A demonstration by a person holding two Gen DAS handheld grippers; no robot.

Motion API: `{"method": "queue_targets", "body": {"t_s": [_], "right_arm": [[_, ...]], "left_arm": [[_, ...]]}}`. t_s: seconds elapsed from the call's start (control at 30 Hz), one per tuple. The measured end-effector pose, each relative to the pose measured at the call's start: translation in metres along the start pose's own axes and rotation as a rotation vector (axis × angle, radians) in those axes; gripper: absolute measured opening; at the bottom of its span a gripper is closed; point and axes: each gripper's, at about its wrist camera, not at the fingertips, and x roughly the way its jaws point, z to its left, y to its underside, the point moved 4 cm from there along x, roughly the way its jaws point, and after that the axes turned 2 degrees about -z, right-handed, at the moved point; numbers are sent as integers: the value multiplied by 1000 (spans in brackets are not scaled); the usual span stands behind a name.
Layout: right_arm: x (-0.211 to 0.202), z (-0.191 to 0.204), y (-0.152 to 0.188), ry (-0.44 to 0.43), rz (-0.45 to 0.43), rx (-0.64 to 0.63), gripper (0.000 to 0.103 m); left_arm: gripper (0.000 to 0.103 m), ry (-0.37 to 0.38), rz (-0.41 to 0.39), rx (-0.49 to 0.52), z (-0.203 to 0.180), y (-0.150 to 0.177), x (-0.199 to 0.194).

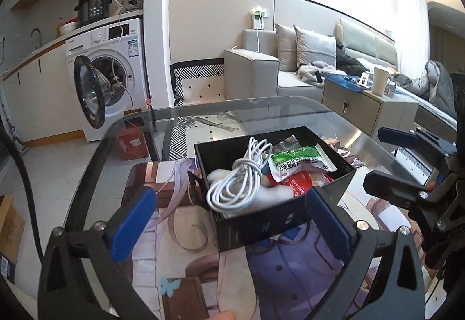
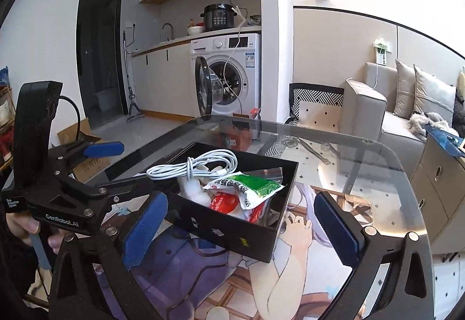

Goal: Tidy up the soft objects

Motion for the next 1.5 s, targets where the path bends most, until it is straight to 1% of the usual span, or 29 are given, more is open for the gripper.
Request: {"method": "queue_targets", "body": {"t_s": [0.1, 0.3, 0.57, 0.73, 0.97, 1.3, 1.5], "right_arm": [[-2, 2, 7, 7, -8, 0, 103], [-1, 2, 16, 24, -24, 5, 103], [0, 0, 21, 33, -54, 9, 103], [2, 0, 24, 35, -54, 16, 103], [4, 4, 26, 44, -54, -12, 103], [-1, -3, 27, 51, -81, 20, 103], [-1, -3, 26, 50, -84, 17, 103]], "left_arm": [[103, 7, -4, -8, -1, 6, -3], [103, -21, -22, 6, -5, 16, -3], [103, -48, -66, -34, -1, 24, 2], [103, -54, -70, -42, -1, 29, 5], [103, -52, -73, -46, 0, 29, 5], [103, -52, -78, -54, 2, 30, 4], [103, -54, -78, -56, 2, 30, 4]]}}
